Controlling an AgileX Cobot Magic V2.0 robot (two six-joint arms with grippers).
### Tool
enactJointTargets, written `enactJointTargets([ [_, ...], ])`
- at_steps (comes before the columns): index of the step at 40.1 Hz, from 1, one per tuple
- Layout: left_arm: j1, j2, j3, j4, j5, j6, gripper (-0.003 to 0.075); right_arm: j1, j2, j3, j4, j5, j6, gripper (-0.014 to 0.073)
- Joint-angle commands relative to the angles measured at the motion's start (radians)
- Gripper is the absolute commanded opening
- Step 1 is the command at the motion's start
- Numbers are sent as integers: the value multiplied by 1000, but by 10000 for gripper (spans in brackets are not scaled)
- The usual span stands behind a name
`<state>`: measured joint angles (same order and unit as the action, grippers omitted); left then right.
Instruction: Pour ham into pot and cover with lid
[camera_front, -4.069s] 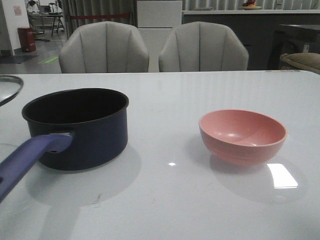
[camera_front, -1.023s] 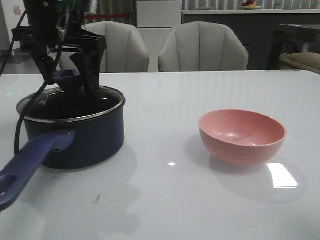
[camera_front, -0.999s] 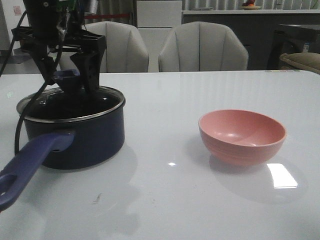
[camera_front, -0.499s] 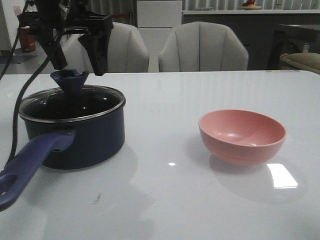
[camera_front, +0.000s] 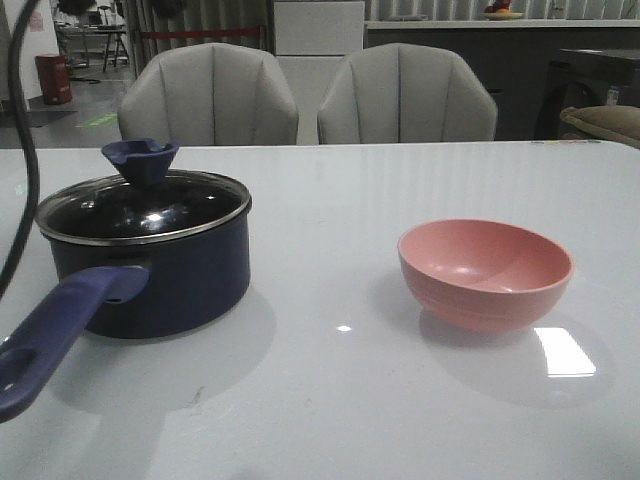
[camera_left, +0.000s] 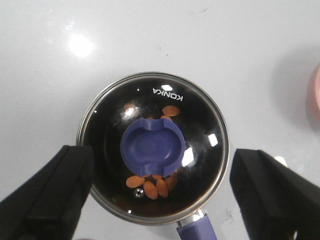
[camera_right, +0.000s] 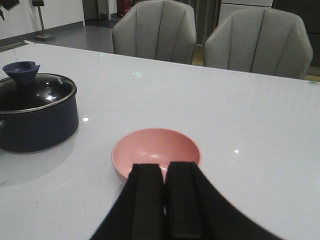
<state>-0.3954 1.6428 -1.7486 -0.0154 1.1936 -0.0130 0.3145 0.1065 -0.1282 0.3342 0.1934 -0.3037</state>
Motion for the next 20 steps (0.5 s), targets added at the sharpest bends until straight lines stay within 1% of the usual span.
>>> enactJointTargets([
  [1, -2, -162, 62, -9, -89, -3, 572, 3, 10, -30, 1, -77, -6, 143],
  [9, -2, -403, 320, -7, -228, -3, 572, 3, 10, -30, 1, -77, -6, 143],
  [20, -2, -760, 744, -7, -496, -3, 572, 3, 10, -30, 1, -77, -6, 143],
])
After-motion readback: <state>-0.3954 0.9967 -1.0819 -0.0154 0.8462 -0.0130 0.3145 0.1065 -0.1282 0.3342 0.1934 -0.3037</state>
